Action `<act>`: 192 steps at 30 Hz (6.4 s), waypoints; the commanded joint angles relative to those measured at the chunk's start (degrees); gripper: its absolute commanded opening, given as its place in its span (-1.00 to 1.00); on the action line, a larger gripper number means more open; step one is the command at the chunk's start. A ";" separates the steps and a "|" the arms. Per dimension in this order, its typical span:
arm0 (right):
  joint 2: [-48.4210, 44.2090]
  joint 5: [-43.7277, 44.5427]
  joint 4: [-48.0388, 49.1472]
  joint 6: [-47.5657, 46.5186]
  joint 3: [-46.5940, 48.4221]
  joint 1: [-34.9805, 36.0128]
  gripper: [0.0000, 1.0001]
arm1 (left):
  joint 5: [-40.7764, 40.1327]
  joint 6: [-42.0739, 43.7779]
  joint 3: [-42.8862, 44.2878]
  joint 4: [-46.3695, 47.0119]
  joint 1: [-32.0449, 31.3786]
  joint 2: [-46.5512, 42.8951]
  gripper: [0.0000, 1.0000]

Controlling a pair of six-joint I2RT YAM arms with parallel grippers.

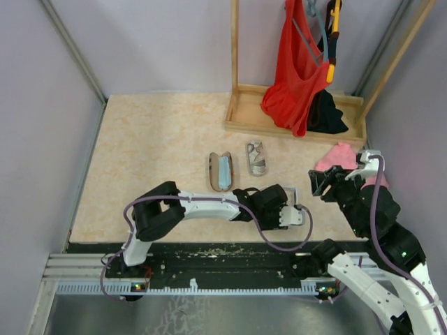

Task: Organize the sunglasses
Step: Place the sunglasses at the center of the board, then pick up the sunglasses from the center of the board, then fold the sunglasses.

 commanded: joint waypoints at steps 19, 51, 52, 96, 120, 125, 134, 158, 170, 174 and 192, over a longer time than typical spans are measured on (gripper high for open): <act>31.60 -11.59 -3.72 3.50 -5.29 -14.08 -0.01 | -20.47 -24.97 -23.53 8.57 3.89 -39.44 0.06; 48.04 -7.61 1.17 10.33 -13.33 -14.53 -0.46 | -27.29 -39.42 -38.12 12.36 4.61 -54.84 0.17; 48.10 -7.53 1.51 10.39 -13.42 -14.52 -0.48 | -27.17 -39.34 -38.13 12.42 4.66 -54.80 0.17; 43.68 -10.32 0.28 5.85 -9.62 -14.42 -1.00 | -28.63 -39.43 -38.42 12.62 4.65 -56.47 0.19; 37.43 -19.70 14.57 15.91 0.19 -11.87 -1.00 | -28.47 -35.66 -33.95 10.90 4.61 -52.76 -0.08; 37.74 -24.89 10.28 12.27 1.61 -11.53 -1.00 | -35.18 -35.47 -29.58 11.12 4.84 -47.14 -0.15; 33.55 -29.79 7.91 8.70 -0.01 -11.43 -1.00 | -36.56 -32.81 -19.84 11.08 6.33 -37.38 -0.18; 32.63 -29.44 12.11 11.76 -2.40 -5.10 -1.00 | -35.96 -26.46 -3.30 4.61 6.44 -24.71 -0.25; 27.42 -10.47 10.50 3.16 -6.85 -5.11 -1.00 | -36.27 -30.74 -10.44 -1.89 7.62 -49.00 -0.17; 25.78 -11.89 13.58 -4.14 -9.06 -5.02 -1.00 | -37.24 -30.64 -3.84 -6.64 12.48 -48.84 -0.17; 20.72 -7.14 26.58 -16.75 -10.06 8.03 -1.00 | -31.71 -33.10 2.80 -12.50 18.66 -36.08 -0.18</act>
